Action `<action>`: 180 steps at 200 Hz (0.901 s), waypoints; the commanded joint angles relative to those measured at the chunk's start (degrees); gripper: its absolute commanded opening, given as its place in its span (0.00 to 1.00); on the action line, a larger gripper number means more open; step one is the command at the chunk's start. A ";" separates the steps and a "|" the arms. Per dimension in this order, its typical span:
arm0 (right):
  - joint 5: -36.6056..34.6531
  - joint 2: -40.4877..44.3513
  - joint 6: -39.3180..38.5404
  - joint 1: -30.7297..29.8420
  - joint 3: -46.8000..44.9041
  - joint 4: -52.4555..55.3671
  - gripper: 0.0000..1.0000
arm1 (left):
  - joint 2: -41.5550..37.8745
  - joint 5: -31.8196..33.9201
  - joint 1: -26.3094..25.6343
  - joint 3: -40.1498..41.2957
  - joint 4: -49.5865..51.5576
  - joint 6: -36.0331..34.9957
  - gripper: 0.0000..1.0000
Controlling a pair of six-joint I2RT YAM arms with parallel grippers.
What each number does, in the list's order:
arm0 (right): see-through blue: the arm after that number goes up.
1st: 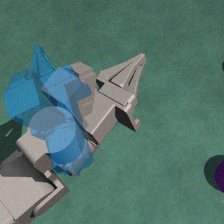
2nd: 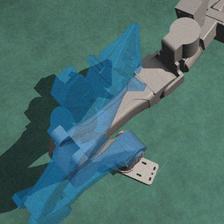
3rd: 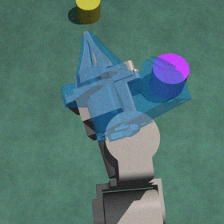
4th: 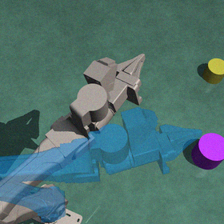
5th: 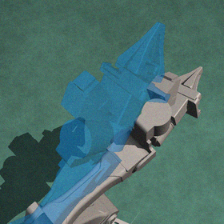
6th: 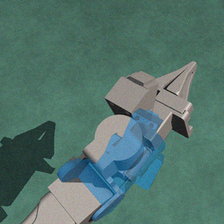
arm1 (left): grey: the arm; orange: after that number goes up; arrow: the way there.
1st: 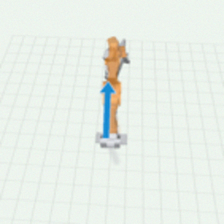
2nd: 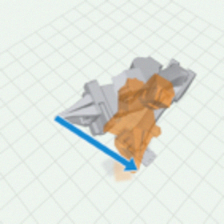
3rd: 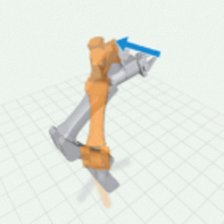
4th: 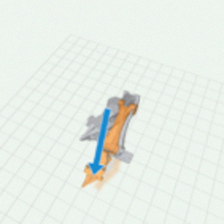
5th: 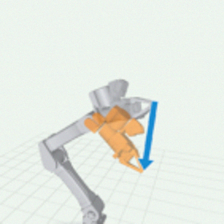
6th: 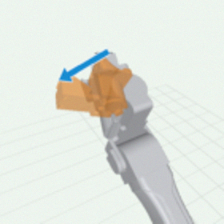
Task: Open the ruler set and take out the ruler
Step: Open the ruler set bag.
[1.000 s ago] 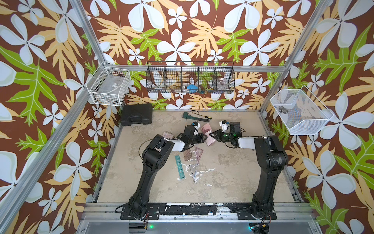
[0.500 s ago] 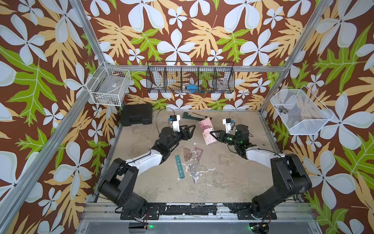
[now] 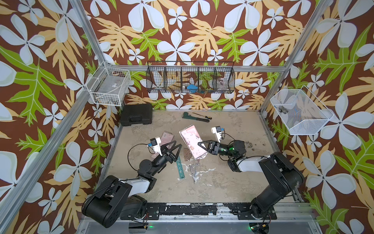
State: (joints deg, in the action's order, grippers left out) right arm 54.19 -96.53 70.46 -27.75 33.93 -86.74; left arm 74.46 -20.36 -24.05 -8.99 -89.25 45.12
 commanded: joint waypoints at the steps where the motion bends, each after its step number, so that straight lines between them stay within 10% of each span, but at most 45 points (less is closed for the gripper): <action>1: -0.18 -1.75 3.53 -1.87 1.38 -12.70 0.12 | 0.38 -3.55 0.15 -0.18 -15.34 2.40 0.84; 93: -2.43 -3.08 0.01 -4.73 2.52 -8.35 0.13 | 8.24 -10.68 -1.56 -6.97 -17.80 5.36 0.45; 115: -3.04 -2.12 -2.09 -4.70 2.21 -5.44 0.14 | 9.95 -12.31 -2.39 -8.79 -17.80 5.40 0.16; 153: -6.68 4.64 -14.24 -4.60 1.66 12.02 0.50 | 12.33 -12.54 -2.32 -10.54 -17.86 8.21 0.00; 180: -24.66 17.10 -33.90 -5.02 1.42 40.27 0.77 | 10.58 -10.63 -2.36 -9.77 -12.50 6.12 0.00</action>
State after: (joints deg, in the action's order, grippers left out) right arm 44.91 -86.94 55.59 -32.51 35.24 -70.30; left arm 86.54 -31.92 -26.35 -19.11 -94.02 52.38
